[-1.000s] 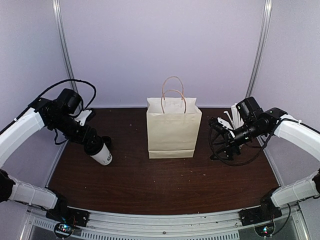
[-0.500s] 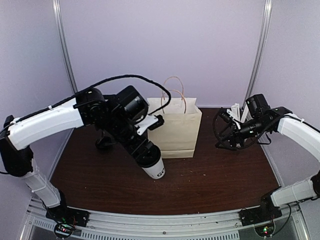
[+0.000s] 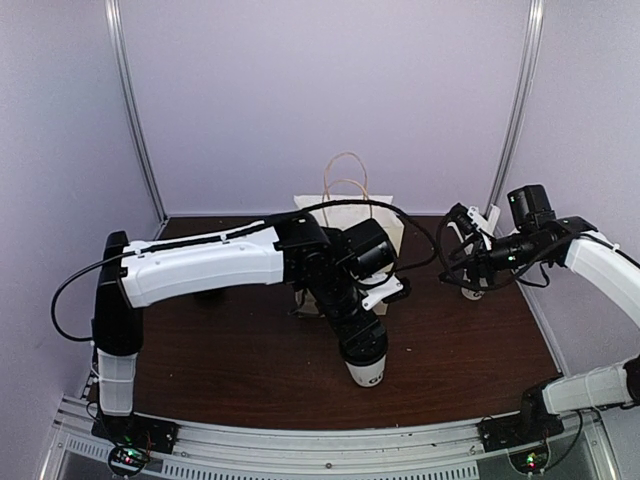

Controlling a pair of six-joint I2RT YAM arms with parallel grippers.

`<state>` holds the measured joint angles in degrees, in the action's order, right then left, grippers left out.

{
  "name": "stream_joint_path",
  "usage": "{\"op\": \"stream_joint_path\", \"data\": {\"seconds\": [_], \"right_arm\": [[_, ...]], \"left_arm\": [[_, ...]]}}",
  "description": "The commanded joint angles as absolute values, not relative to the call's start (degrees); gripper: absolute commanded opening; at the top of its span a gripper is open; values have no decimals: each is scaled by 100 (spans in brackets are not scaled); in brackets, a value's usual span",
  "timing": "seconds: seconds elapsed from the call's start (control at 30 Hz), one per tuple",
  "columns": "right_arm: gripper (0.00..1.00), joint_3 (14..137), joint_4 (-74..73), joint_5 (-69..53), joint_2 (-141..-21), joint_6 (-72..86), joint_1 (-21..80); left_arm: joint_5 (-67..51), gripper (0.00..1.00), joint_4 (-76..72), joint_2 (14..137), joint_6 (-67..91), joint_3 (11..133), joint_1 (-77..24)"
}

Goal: Pack the takeout coffee

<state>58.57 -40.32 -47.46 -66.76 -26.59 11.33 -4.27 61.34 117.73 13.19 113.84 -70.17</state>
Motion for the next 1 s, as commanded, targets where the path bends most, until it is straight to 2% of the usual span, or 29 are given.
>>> {"op": "stream_joint_path", "data": {"seconds": [0.0,0.1,0.53,0.83,0.97], "right_arm": [[80,5779,-3876,-4610,-6574,-2613,1080],[80,5774,-3876,-4644,-6594,-2619,1081],[80,5774,-3928,-4742,-6651,-2654,1072],[79,5886,-4262,-5306,-6650,-3113,1074],[76,6430,-5816,-5913,-6854,-4681,1447]], "left_arm": [[-464,55,6193,11928,1173,11653,-6983],[-518,57,6194,12023,1203,11671,-6990],[-178,81,6189,11956,1273,11620,-7077],[74,84,6257,11654,1126,11779,-7083],[506,83,6241,10760,882,11508,-7084]]}}
